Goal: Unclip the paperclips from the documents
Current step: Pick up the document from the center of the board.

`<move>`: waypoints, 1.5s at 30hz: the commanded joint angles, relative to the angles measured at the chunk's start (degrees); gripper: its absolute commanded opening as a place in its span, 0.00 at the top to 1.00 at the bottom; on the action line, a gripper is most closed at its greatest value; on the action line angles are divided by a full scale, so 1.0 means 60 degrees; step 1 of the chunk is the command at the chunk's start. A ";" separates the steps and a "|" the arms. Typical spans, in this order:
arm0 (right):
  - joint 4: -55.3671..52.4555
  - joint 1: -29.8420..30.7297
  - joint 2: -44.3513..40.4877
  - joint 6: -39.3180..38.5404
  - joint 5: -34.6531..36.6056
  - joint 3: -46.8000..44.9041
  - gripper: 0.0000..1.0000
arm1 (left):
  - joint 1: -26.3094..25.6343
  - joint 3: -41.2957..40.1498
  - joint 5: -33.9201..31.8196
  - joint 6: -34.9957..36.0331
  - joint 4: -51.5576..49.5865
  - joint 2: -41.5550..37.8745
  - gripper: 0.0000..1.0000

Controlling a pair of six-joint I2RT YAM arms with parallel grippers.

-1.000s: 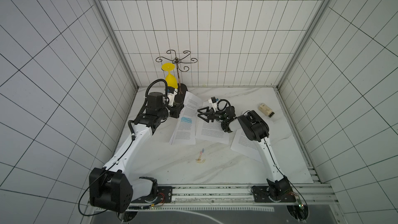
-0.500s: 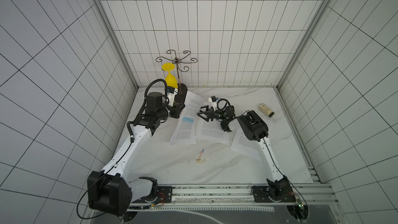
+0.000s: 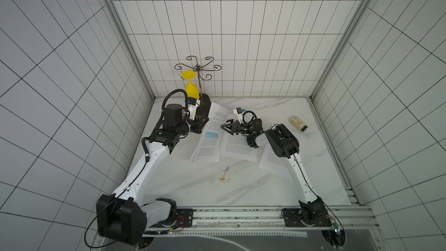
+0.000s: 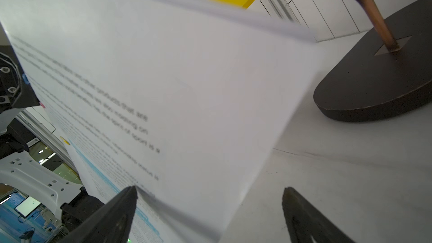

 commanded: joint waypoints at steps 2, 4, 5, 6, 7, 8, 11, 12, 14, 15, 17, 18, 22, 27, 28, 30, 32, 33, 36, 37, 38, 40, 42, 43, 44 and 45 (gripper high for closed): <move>0.2624 0.0060 -0.0166 0.0617 -0.0119 0.0736 0.04 | -0.0038 -0.0113 0.0231 0.0010 0.0388 0.0033 1.00; 0.2623 0.0051 -0.0365 0.0612 -0.0147 0.0648 0.05 | -0.0053 -0.0132 0.0228 0.0007 0.0448 0.0097 1.00; 0.2624 0.0055 -0.0472 0.0601 -0.0183 0.0615 0.05 | -0.0041 -0.0132 0.0229 -0.0008 0.0480 0.0121 1.00; 0.2624 0.0055 -0.0557 0.0614 -0.0225 0.0604 0.06 | -0.0047 -0.0118 0.0217 0.0004 0.0503 0.0154 1.00; 0.2623 0.0055 -0.0644 0.0638 -0.0285 0.0603 0.07 | -0.0040 -0.0116 0.0187 0.0023 0.0509 0.0169 1.00; 0.2623 0.0054 -0.0730 0.0643 -0.0309 0.0585 0.07 | -0.0039 -0.0103 0.0166 0.0065 0.0501 0.0188 1.00; 0.2623 0.0028 -0.0967 0.0643 -0.0295 0.0457 0.08 | -0.0047 -0.0048 0.0085 0.0152 0.0452 0.0242 1.00; 0.2624 0.0039 -0.1018 0.0636 -0.0307 0.0439 0.08 | -0.0047 -0.0044 0.0071 0.0158 0.0452 0.0267 1.00; 0.2623 0.0036 -0.1122 0.0672 -0.0340 0.0408 0.09 | -0.0042 -0.0029 0.0027 0.0178 0.0465 0.0291 1.00; 0.2624 0.0040 -0.1154 0.0711 -0.0365 0.0397 0.10 | -0.0044 -0.0029 0.0012 0.0183 0.0466 0.0296 1.00; 0.2625 0.0040 -0.1259 0.0750 -0.0395 0.0330 0.12 | -0.0021 -0.0022 -0.0057 0.0213 0.0466 0.0340 1.00; 0.2623 0.0040 -0.1320 0.0742 -0.0397 0.0283 0.12 | -0.0025 -0.0015 -0.0083 0.0213 0.0477 0.0342 1.00; 0.2623 0.0016 -0.1615 0.0656 -0.0478 -0.0060 0.23 | 0.0070 0.0070 -0.0219 0.0261 0.0481 0.0415 1.00; 0.2625 -0.0026 -0.1931 0.0568 -0.0408 -0.0600 0.32 | 0.0230 0.0103 -0.0350 0.0279 0.0496 0.0501 1.00; 0.2623 -0.0033 -0.1978 0.0560 -0.0390 -0.0670 0.35 | 0.0238 0.0081 -0.0376 0.0302 0.0496 0.0503 1.00; 0.2623 -0.0048 -0.2037 0.0598 -0.0354 -0.0765 0.42 | 0.0291 0.0023 -0.0427 0.0282 0.0509 0.0476 1.00; 0.2623 -0.0048 -0.2118 0.0637 -0.0324 -0.0833 0.52 | 0.0324 -0.0078 -0.0413 0.0253 0.0589 0.0459 1.00; 0.2625 -0.0056 -0.2141 0.0643 -0.0323 -0.0847 0.59 | 0.0325 -0.0120 -0.0389 0.0226 0.0623 0.0451 1.00; 0.2627 -0.0050 -0.2252 0.0686 -0.0331 -0.0880 0.75 | 0.0329 -0.0244 -0.0328 0.0217 0.0683 0.0446 1.00; 0.2623 -0.0048 -0.2284 0.0710 -0.0366 -0.0880 0.78 | 0.0330 -0.0290 -0.0277 0.0217 0.0724 0.0439 1.00; 0.2623 -0.0048 -0.2313 0.0731 -0.0393 -0.0866 0.79 | 0.0332 -0.0342 -0.0265 0.0202 0.0721 0.0417 1.00; 0.2631 -0.0048 -0.2369 0.0793 -0.0439 -0.0835 0.80 | 0.0335 -0.0408 -0.0265 0.0202 0.0745 0.0393 1.00; 0.2631 -0.0048 -0.2428 0.0843 -0.0427 -0.0873 0.78 | 0.0336 -0.0468 -0.0263 0.0209 0.0743 0.0356 1.00; 0.2624 -0.0049 -0.2453 0.0870 -0.0427 -0.0899 0.75 | 0.0347 -0.0483 -0.0278 0.0206 0.0730 0.0343 1.00; 0.2623 -0.0048 -0.2472 0.0902 -0.0392 -0.0944 0.67 | 0.0386 -0.0496 -0.0292 0.0195 0.0743 0.0326 1.00; 0.2623 -0.0061 -0.2517 0.0889 -0.0362 -0.1028 0.59 | 0.0430 -0.0498 -0.0336 0.0187 0.0730 0.0285 1.00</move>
